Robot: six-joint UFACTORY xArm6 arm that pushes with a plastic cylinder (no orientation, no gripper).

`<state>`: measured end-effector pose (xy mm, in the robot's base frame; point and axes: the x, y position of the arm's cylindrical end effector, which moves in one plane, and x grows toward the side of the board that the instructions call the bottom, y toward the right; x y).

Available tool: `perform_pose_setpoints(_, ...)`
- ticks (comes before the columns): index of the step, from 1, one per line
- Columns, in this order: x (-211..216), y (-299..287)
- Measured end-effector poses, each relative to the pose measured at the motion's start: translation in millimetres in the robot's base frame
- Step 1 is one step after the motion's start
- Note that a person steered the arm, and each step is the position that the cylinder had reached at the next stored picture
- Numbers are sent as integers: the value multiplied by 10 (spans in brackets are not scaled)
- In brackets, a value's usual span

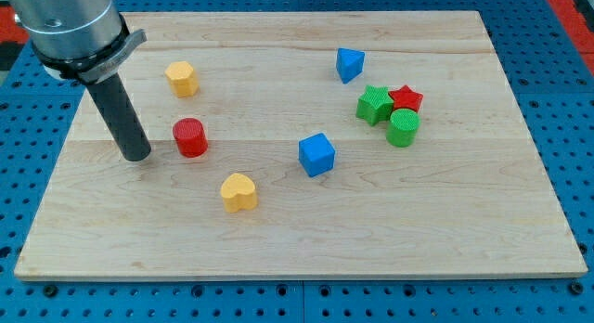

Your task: Slide the red circle towards the green star

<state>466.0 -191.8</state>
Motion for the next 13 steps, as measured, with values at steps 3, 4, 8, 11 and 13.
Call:
perform_pose_setpoints(3,-251,371)
perform_pose_setpoints(4,-176,505)
perform_pose_setpoints(8,-46,850)
perform_pose_setpoints(11,-194,1364)
perform_pose_setpoints(13,-194,1699)
